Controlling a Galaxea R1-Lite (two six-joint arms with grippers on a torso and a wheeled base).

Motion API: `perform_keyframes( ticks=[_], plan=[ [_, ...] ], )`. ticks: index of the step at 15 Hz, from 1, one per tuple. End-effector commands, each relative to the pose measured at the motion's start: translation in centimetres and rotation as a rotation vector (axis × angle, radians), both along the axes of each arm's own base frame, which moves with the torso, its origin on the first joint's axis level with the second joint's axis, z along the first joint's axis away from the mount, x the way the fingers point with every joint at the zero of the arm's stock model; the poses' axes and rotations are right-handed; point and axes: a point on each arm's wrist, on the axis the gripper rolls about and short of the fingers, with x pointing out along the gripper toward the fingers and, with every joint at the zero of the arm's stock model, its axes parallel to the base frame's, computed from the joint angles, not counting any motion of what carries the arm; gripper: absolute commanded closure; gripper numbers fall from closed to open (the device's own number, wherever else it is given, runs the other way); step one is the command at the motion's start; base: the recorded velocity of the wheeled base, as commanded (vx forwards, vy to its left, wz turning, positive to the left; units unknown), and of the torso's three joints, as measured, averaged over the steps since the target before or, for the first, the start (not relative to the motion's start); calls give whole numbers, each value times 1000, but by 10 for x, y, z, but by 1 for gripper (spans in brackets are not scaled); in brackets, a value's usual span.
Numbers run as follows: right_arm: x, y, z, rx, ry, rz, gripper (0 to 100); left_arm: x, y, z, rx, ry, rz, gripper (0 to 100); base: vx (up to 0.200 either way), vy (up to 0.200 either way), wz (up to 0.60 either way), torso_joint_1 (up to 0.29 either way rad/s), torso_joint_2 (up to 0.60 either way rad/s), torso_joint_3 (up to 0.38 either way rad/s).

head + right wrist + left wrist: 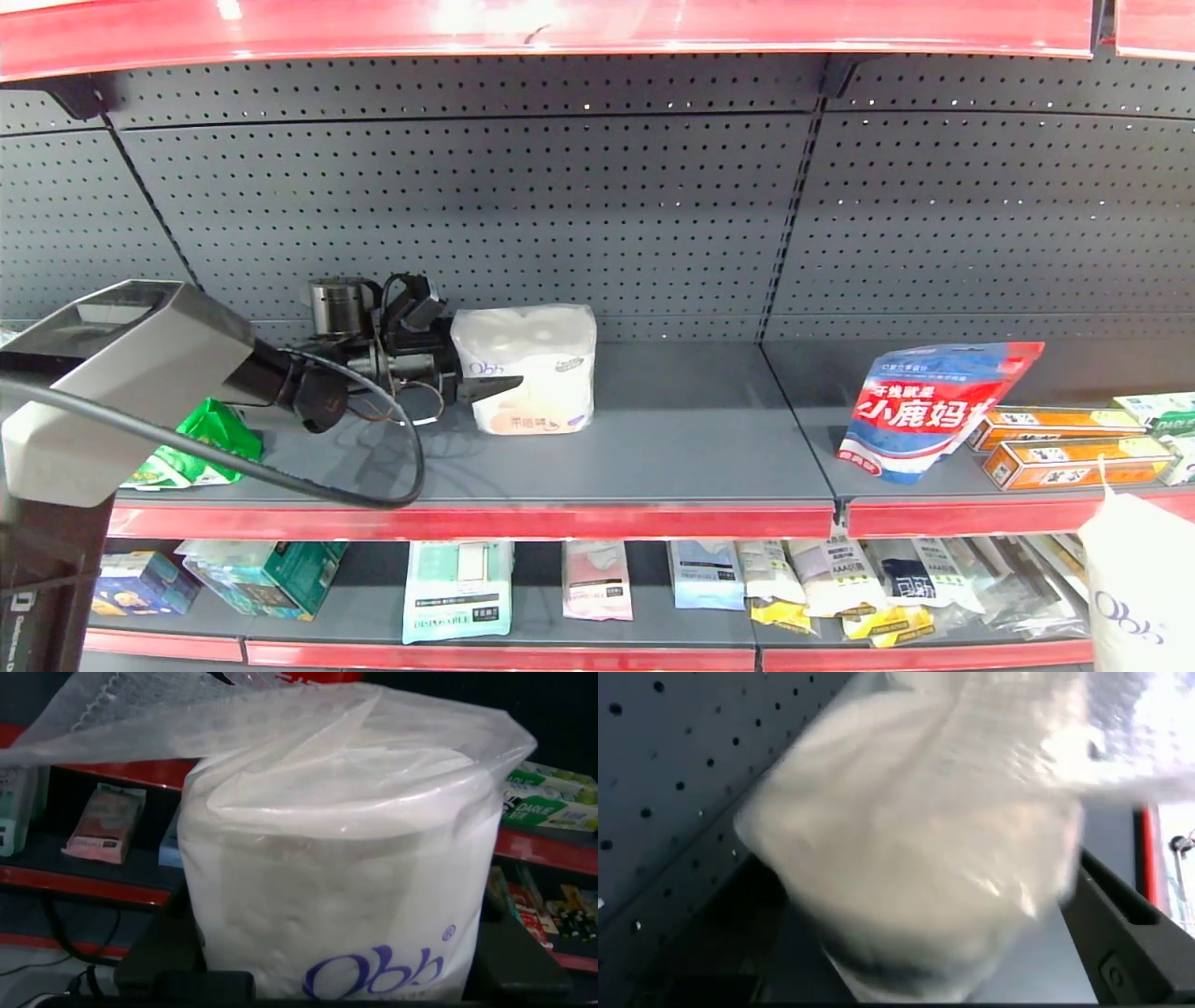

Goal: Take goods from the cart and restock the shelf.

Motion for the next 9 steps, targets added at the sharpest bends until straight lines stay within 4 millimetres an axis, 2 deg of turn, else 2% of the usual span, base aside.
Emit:
perform_keyframes(
  ticks=[1,9],
  plan=[
    [0,0,0,0,0,0,100,4,-7,-3,-9,10,-10,0,0,0,0,0,0,0],
    [0,0,-1,-2,5,-13,100,8,-20,-7,-18,29,-29,0,0,0,0,0,0,0]
  ],
)
